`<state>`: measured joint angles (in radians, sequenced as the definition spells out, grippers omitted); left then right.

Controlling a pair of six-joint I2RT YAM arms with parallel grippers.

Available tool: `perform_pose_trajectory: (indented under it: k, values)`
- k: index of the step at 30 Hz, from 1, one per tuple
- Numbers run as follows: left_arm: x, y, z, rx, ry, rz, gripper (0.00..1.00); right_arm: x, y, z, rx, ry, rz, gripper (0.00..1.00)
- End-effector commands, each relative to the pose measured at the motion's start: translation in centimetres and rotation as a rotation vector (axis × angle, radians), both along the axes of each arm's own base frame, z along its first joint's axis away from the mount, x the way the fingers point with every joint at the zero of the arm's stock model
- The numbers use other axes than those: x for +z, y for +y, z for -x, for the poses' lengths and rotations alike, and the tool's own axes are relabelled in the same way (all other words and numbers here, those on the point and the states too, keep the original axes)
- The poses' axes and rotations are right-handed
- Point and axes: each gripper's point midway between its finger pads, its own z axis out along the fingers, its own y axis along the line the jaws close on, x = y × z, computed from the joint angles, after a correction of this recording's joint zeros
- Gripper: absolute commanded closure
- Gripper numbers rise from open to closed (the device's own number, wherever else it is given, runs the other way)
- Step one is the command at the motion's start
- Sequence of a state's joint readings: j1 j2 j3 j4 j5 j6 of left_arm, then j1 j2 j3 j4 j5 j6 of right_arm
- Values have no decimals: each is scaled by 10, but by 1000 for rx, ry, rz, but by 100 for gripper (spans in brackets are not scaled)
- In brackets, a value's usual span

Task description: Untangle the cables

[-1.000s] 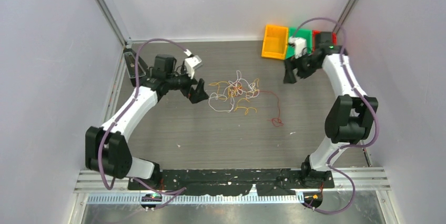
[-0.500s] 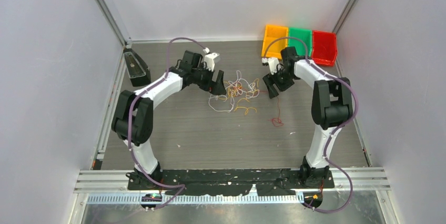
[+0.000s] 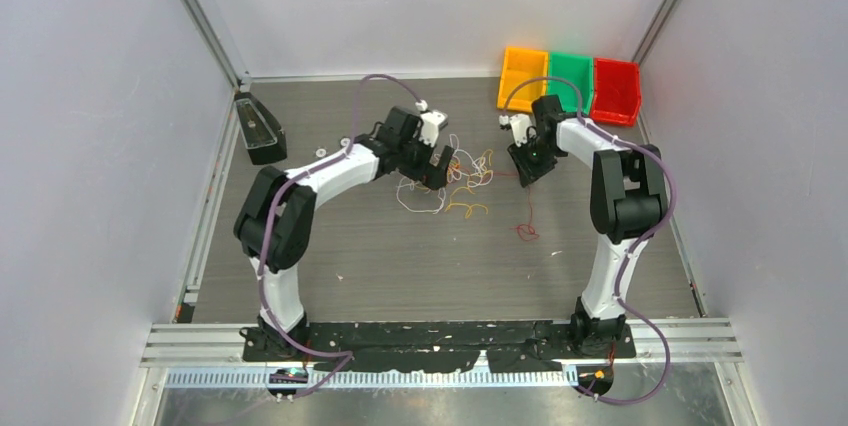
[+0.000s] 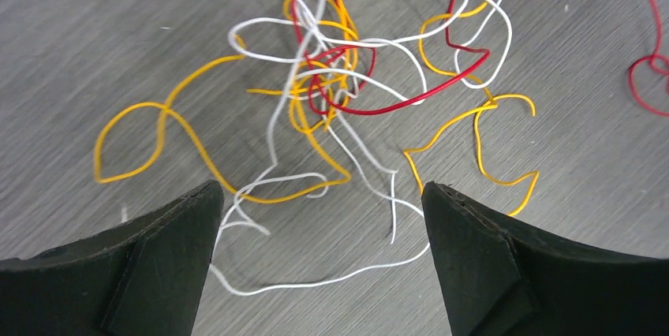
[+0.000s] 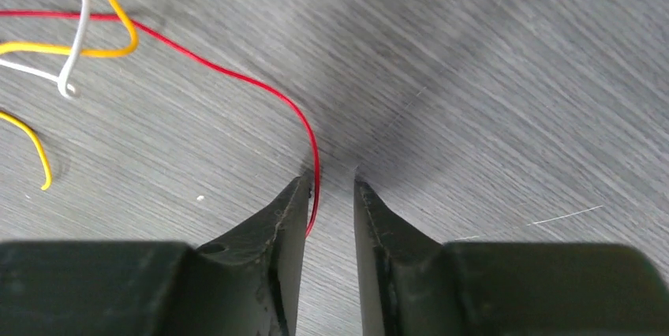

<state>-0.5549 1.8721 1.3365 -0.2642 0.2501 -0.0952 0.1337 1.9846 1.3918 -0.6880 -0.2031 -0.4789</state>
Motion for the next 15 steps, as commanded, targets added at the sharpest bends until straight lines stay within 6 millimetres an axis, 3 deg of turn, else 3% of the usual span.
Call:
perform_pose_trajectory:
  k: [1,3,7,8,11,15]
  values:
    - [-15,1,-8,10,-27,-121,2,-13,-4,27,-18,68,47,72]
    - [-24,-5,-5,-2,-2,-124,3,-14,-10,29,-20,75,86,87]
    - [-33,-11,-13,8,-2,-137,16,-13,-24,35,-10,90,161,95]
    - [-31,-10,-16,20,-7,-151,24,-9,-29,34,-10,75,183,95]
    - [-32,6,-13,18,17,-202,66,-3,-49,36,13,43,282,95]
    - [-36,53,8,46,83,-238,93,6,-80,34,4,5,353,95]
